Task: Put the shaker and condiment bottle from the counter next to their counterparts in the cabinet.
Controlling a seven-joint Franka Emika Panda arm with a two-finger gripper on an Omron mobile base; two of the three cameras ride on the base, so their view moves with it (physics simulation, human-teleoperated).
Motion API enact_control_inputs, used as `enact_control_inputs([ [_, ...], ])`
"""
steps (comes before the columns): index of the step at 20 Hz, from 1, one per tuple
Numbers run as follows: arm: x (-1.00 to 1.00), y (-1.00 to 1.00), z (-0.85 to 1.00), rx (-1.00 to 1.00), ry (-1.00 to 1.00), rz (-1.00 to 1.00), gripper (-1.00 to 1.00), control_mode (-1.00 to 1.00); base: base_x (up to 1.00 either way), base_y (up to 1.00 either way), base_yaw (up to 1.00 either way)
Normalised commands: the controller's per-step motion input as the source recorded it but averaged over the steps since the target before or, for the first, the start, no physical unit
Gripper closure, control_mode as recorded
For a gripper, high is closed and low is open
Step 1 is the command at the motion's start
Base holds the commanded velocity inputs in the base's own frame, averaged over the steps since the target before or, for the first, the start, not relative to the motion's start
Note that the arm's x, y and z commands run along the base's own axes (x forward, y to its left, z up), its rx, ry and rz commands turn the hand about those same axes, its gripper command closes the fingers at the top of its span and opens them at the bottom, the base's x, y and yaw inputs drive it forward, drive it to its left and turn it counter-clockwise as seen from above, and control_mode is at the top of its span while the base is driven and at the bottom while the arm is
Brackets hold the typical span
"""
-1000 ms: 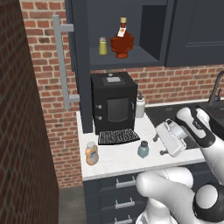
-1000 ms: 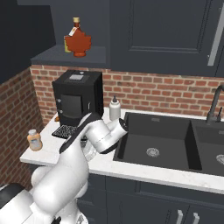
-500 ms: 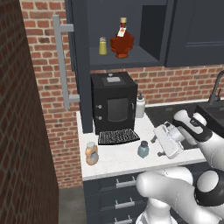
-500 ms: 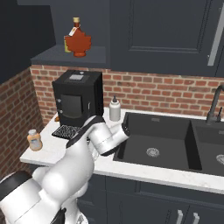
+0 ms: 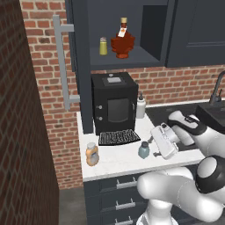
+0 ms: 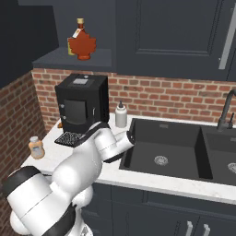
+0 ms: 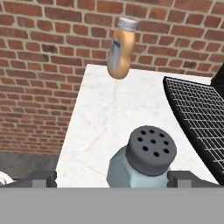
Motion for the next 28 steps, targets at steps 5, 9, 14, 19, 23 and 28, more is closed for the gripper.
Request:
enact_control_inputs([
  [5, 0.27, 0.01, -0.01, 0.03, 0.00, 0.00, -1.00, -1.00, 0.00, 0.00, 0.00],
  [9, 0.26, 0.00, -0.03, 0.03, 0.00, 0.00, -1.00, -1.00, 0.00, 0.00, 0.00],
  [14, 0.20, 0.01, -0.09, 0.05, 0.03, 0.01, -1.00, -1.00, 0.00, 0.00, 0.00],
  [19, 0.06, 0.11, -0.14, 0.07, 0.08, 0.04, -1.00, -1.00, 0.00, 0.00, 0.00],
  [23, 0.04, 0.16, -0.13, 0.07, 0.09, 0.04, -1.00, -1.00, 0.00, 0.00, 0.00],
  [28, 0.05, 0.17, -0.15, 0.01, 0.11, 0.02, 1.00, -1.00, 0.00, 0.00, 0.00],
])
